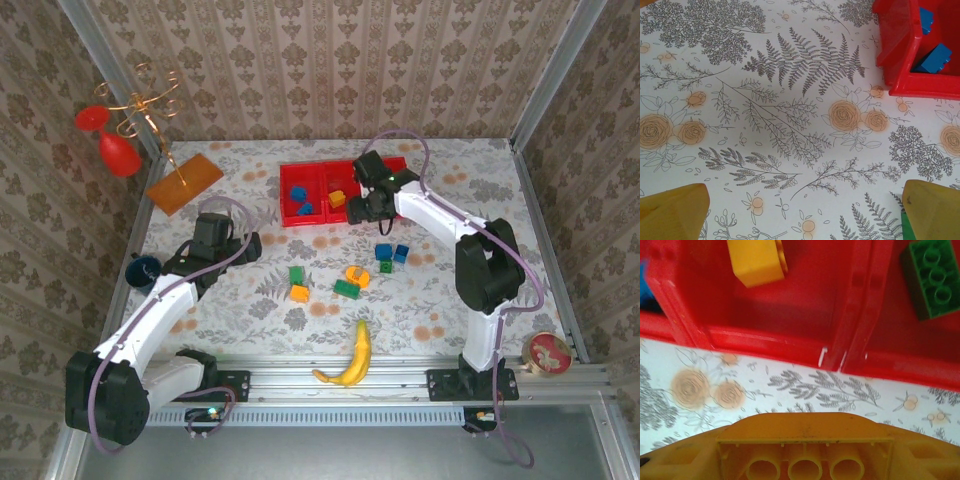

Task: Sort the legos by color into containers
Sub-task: Place the lego in the container.

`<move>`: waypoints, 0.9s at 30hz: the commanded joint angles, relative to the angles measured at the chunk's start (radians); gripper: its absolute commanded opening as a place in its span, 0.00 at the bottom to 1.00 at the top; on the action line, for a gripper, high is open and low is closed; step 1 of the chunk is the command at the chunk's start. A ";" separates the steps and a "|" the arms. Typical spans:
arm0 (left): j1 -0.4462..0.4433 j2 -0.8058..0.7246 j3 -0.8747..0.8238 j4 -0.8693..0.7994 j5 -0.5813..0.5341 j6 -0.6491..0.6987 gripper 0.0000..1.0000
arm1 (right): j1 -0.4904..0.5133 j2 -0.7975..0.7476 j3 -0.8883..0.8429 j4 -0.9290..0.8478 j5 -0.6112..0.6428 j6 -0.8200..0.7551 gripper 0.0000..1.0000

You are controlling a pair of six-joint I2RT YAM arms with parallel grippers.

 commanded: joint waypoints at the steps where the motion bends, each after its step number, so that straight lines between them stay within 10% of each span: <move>1: 0.012 -0.011 0.001 0.005 0.019 -0.013 1.00 | 0.007 0.028 0.086 -0.026 0.016 0.004 0.45; 17: 0.024 -0.014 -0.001 0.007 0.025 -0.015 1.00 | 0.005 0.267 0.400 -0.056 0.051 -0.012 0.46; 27: 0.028 -0.005 0.001 0.014 0.045 -0.024 1.00 | 0.005 0.406 0.587 -0.115 0.086 -0.016 0.67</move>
